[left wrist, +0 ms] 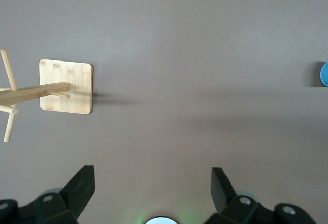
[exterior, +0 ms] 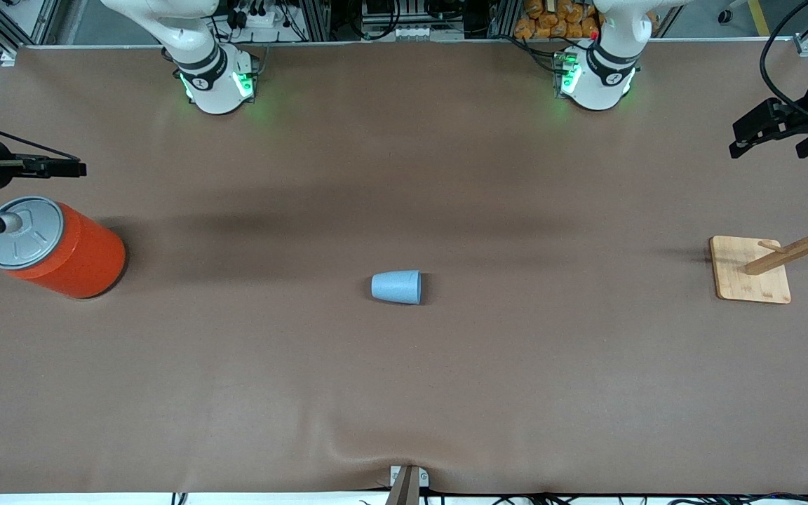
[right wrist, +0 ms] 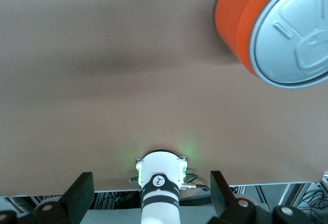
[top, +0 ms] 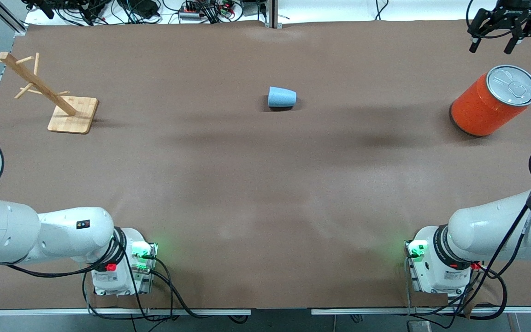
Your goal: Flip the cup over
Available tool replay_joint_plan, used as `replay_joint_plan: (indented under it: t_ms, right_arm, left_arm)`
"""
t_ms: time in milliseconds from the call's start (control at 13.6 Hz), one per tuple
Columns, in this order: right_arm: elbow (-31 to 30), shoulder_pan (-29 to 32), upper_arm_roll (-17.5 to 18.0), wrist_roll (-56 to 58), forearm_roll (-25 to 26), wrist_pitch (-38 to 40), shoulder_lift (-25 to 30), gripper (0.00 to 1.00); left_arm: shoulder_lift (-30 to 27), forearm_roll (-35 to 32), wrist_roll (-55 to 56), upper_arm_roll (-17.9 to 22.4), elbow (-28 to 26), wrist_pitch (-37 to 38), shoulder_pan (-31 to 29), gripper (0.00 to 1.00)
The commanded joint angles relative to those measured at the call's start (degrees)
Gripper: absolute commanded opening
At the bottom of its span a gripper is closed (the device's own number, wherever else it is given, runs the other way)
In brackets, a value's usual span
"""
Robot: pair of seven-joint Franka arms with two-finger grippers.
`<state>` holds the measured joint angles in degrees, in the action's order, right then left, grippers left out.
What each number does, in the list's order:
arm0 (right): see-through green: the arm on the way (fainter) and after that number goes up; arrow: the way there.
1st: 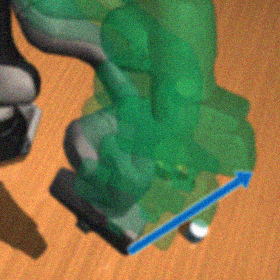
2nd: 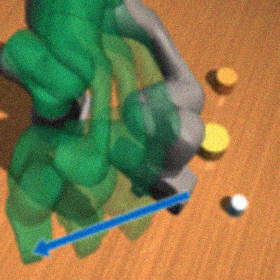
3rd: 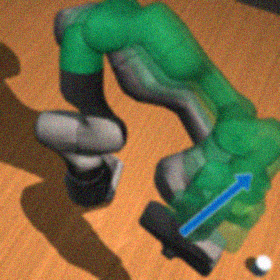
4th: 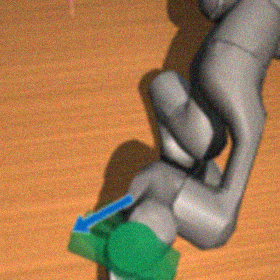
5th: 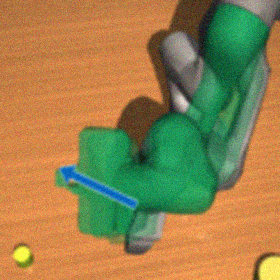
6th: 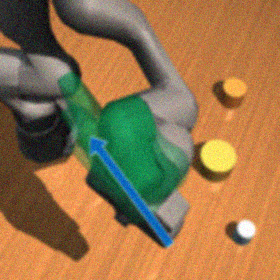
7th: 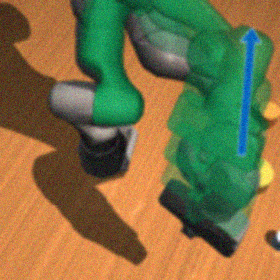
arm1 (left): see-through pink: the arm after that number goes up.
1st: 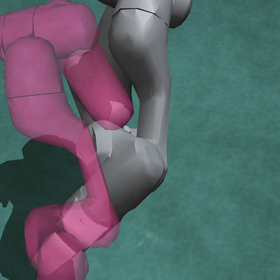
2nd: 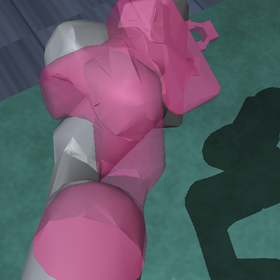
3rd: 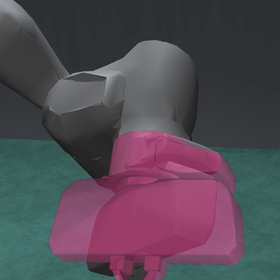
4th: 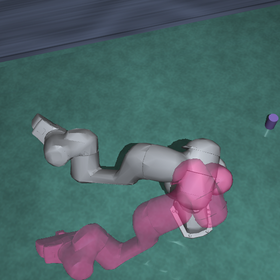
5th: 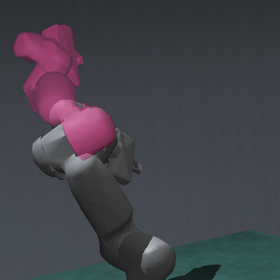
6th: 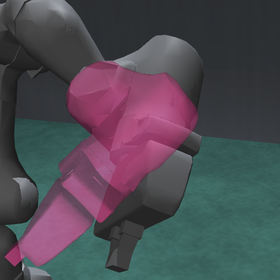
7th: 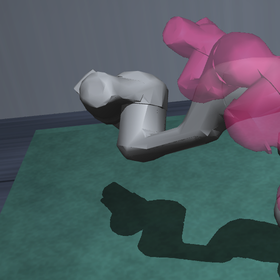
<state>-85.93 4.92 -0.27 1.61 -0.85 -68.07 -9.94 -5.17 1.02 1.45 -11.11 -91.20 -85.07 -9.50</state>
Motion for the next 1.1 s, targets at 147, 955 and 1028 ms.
replay_joint_plan:
  t_ms: [147, 955, 1028]
  right_arm:
    - [9.01, -2.37, 0.36, -0.46, -9.84, -0.21, -8.32, 1.00]
    - [10.43, -10.02, 0.45, -0.37, -14.27, -9.26, -12.82, 1.00]
    - [10.43, -10.28, 0.45, -0.38, -14.18, -9.27, -12.91, 1.00]
  left_arm:
    - [0.69, 0.39, -1.01, -0.23, 1.03, 0.34, -0.87, 1.00]
    - [0.78, 0.83, -0.75, -0.23, 1.11, -0.45, -0.78, 1.00]
    - [0.69, 0.83, -0.84, -0.23, 1.11, -0.45, -0.78, 1.00]
